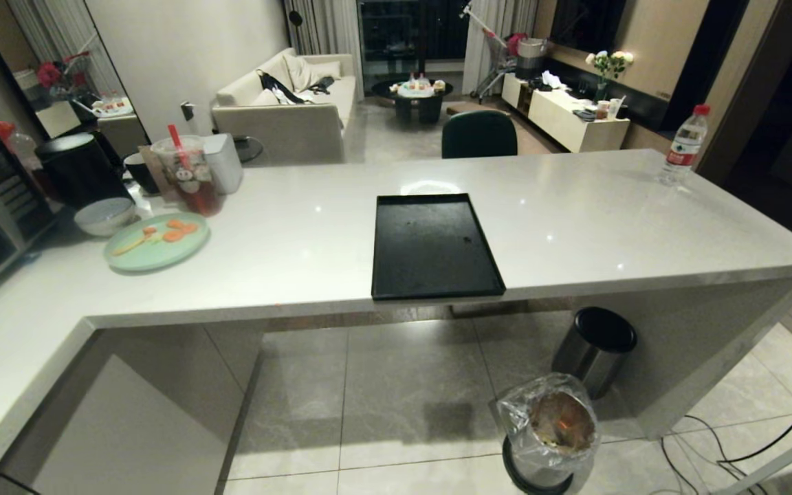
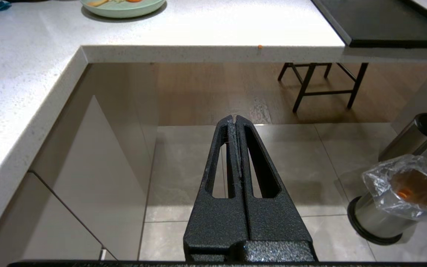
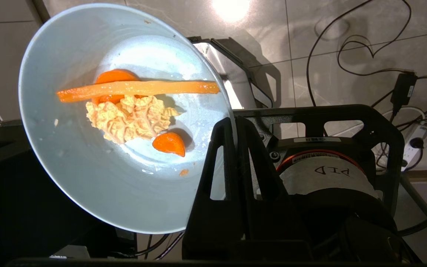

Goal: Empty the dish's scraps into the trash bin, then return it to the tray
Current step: Move the bowl over the trash can

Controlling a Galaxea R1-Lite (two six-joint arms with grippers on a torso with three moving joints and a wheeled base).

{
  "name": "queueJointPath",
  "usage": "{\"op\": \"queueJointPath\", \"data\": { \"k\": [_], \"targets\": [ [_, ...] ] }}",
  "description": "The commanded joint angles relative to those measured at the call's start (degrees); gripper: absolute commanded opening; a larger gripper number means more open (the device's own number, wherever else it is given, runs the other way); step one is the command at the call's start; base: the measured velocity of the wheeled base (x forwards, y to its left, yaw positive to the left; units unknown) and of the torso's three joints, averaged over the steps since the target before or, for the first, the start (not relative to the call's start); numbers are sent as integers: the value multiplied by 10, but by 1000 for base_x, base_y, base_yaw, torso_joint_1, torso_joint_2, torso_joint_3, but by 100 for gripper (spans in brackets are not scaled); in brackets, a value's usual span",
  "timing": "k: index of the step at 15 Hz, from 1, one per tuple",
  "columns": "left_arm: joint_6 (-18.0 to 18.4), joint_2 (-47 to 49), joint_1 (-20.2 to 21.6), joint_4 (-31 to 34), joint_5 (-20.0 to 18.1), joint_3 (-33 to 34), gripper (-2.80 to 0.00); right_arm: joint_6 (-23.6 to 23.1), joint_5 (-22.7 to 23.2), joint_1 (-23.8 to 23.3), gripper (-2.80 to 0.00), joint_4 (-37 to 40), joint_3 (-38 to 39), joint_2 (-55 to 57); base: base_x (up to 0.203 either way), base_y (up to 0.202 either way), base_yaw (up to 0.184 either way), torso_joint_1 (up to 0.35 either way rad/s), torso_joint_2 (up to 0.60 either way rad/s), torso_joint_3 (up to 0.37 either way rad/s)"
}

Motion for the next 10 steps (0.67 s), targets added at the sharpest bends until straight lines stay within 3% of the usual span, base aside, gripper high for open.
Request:
{"op": "queueJointPath", "data": {
  "k": [1,5,10],
  "targets": [
    [-1,1,0,0,0,0,-280,3,0,0,-280,3,0,1,0,0,0,-139,352,211],
    [-1,0,0,0,0,0,-280,1,-1,0,-280,3,-4,0,0,0,0,-147,385,246],
    [-1,1,0,0,0,0,-280,-1,-4,0,-280,-15,-15,5,0,0,0,-181,541,350]
  ]
}}
